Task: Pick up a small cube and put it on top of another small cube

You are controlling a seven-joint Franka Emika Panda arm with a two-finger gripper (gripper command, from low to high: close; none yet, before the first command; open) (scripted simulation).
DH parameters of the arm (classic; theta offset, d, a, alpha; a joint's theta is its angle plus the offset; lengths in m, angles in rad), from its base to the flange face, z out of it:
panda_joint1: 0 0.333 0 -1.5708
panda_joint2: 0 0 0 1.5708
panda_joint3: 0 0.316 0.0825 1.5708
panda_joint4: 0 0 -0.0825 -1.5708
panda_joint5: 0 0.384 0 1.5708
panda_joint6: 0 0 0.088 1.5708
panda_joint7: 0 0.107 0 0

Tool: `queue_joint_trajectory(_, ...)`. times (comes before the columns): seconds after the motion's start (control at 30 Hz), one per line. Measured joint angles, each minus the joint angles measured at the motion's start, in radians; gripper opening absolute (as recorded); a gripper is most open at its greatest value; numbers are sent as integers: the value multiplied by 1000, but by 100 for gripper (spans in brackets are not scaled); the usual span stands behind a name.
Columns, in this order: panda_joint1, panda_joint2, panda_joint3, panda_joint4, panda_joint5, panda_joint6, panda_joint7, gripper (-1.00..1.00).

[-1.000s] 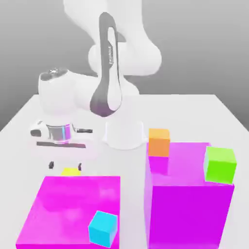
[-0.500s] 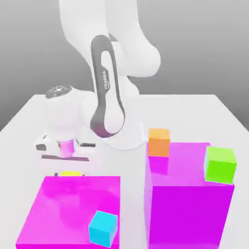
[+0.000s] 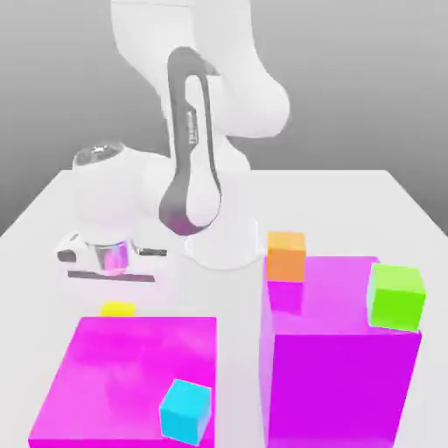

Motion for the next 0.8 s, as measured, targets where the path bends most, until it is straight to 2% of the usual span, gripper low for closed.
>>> queue_joint_trajectory(0.13,19,-60,-58,-14,-133,-45,97,-100)
queue_joint_trajectory(0.23,1,-104,-63,-27,-219,-77,161,-100)
queue_joint_trajectory(0.43,-28,-183,-55,-57,-332,-133,250,-100)
queue_joint_trajectory(0.8,187,-374,106,182,-280,-572,171,-100)
